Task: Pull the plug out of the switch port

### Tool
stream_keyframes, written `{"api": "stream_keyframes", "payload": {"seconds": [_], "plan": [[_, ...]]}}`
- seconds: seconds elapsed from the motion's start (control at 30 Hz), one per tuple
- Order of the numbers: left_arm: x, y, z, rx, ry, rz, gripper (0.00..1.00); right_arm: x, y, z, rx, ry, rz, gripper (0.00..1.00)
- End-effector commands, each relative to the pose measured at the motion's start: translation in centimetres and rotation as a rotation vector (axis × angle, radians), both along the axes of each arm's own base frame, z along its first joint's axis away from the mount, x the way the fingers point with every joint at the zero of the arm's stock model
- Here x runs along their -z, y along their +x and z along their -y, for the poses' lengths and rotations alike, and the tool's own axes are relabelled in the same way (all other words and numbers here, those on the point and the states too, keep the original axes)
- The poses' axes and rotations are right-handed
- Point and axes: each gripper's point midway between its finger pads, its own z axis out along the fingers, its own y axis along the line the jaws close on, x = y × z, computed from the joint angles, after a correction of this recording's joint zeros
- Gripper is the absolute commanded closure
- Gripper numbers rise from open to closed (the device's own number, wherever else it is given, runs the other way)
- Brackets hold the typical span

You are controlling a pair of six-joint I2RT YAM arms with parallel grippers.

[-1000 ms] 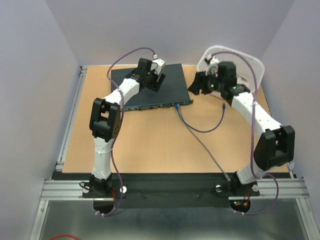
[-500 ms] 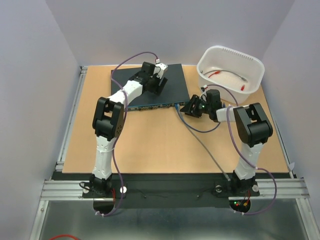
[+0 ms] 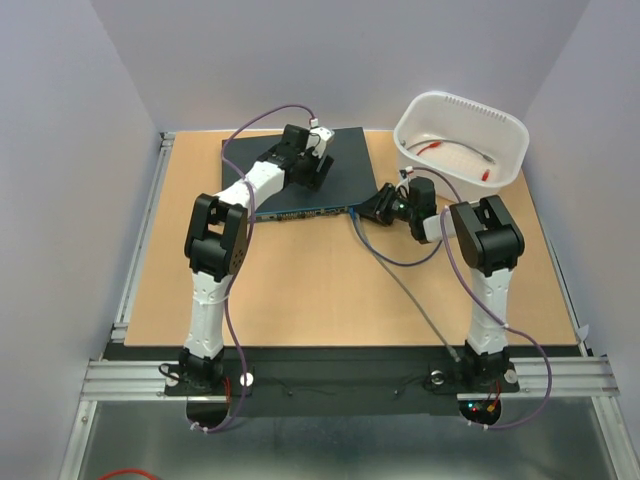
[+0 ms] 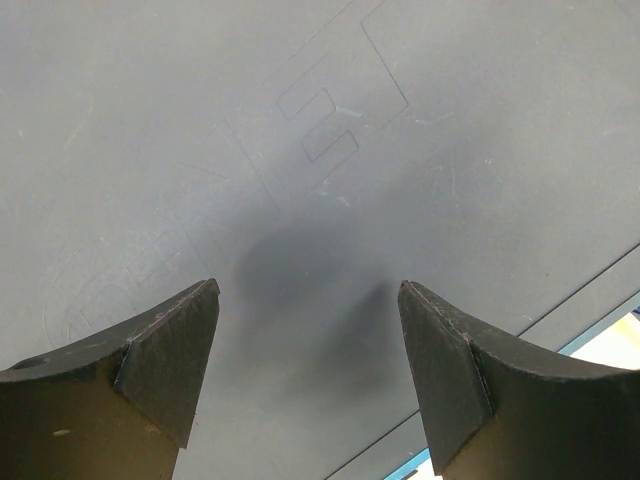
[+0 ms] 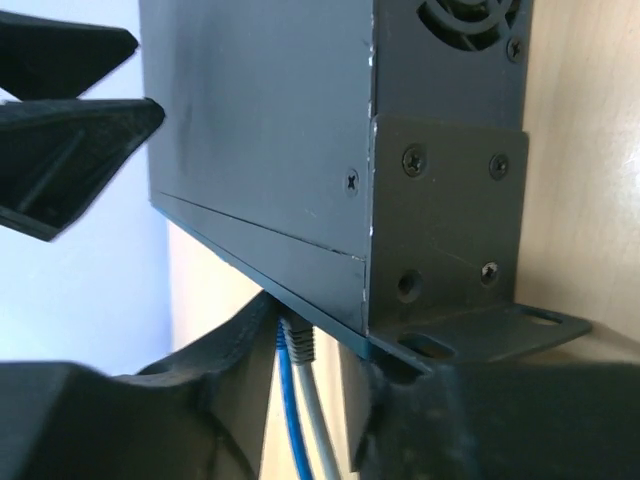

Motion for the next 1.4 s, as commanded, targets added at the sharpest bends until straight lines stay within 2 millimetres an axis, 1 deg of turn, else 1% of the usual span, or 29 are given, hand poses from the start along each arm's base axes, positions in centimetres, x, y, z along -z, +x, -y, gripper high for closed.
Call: {"api": "stream_keyframes", "payload": {"seconds": [0.0, 0.03, 0.13, 0.17, 0.27, 0.4, 0.43, 0.57, 0.67, 0.8, 0.9, 0.93, 1.03, 1.1, 1.17, 1.2, 1.23, 1.27, 1.3, 1.33, 1.37], "plan": [[-0.8, 0.1, 0.0, 0.002, -0.002, 0.031, 0.16, -3.0, 2.2, -0.3, 0.035, 0.048, 0.115, 0.67], [-0.9, 0.1, 0.0, 0.001, -0.001, 0.033, 0.16, -3.1, 2.3, -0.3, 0.041, 0.048, 0.117, 0.68], [-0.8, 0.2, 0.0, 0.0, -0.003, 0.034, 0.16, -2.7, 2.4, -0.2, 0.047, 0.046, 0.112, 0.76], [-0.7, 0.2, 0.0, 0.001, -0.001, 0.033, 0.16, -2.5, 2.5, -0.1, 0.049, 0.046, 0.107, 0.84], [-0.6, 0.5, 0.0, -0.007, 0.003, 0.035, 0.16, -1.8, 2.3, -0.1, 0.053, 0.042, 0.093, 0.99], [-0.3, 0.8, 0.0, -0.01, 0.008, 0.036, 0.16, -1.5, 0.9, 0.3, 0.041, 0.017, 0.092, 0.99], [-0.3, 1.0, 0.0, -0.016, 0.01, 0.038, 0.16, -1.2, 0.0, 0.7, 0.046, 0.006, 0.079, 0.99], [-0.4, 1.5, -0.2, -0.028, 0.017, 0.045, 0.16, -1.0, -1.8, 1.0, 0.024, -0.016, 0.079, 0.99], [-0.8, 1.6, -0.1, -0.026, 0.012, 0.051, 0.16, -1.2, -2.5, 1.3, 0.023, -0.034, 0.089, 1.0], [-1.0, 1.5, -0.2, -0.024, 0.018, 0.055, 0.16, -1.3, -2.4, 2.2, 0.045, -0.072, 0.099, 1.0], [-1.2, 1.5, -0.3, -0.027, 0.022, 0.061, 0.16, -1.0, -2.5, 2.7, 0.049, -0.097, 0.09, 1.0], [-1.3, 1.6, -0.4, -0.029, 0.026, 0.064, 0.16, -0.6, -2.7, 2.8, 0.047, -0.11, 0.081, 1.0], [-1.4, 1.7, -0.5, -0.03, 0.024, 0.068, 0.16, -0.2, -3.0, 2.7, 0.027, -0.115, 0.072, 1.0], [-1.3, 1.5, -0.1, -0.023, 0.014, 0.058, 0.16, -0.4, -2.6, 2.5, 0.021, -0.109, 0.078, 1.0], [-1.6, 0.6, 1.1, 0.032, -0.026, 0.039, 0.17, -1.1, -1.5, 2.3, 0.029, -0.101, 0.101, 0.99], [-2.6, -0.3, 1.8, 0.076, -0.046, 0.047, 0.17, -1.3, -1.2, 2.2, 0.029, -0.098, 0.106, 0.99], [-3.4, -1.7, 3.6, 0.157, -0.069, 0.057, 0.17, -1.6, -0.8, 2.1, 0.033, -0.093, 0.112, 1.0], [-4.3, -2.3, 4.0, 0.216, -0.041, 0.105, 0.17, -2.1, -0.3, 2.0, 0.036, -0.089, 0.123, 1.0], [-5.7, -3.4, 4.3, 0.261, -0.02, 0.185, 0.17, -2.3, -0.2, 2.0, 0.037, -0.087, 0.128, 1.0], [-6.3, -4.0, 4.9, 0.284, 0.033, 0.246, 0.16, -2.4, -0.1, 2.0, 0.038, -0.087, 0.129, 1.0], [-6.3, -4.3, 4.6, 0.303, 0.085, 0.282, 0.16, -2.4, -0.1, 2.1, 0.038, -0.086, 0.131, 1.0]]}}
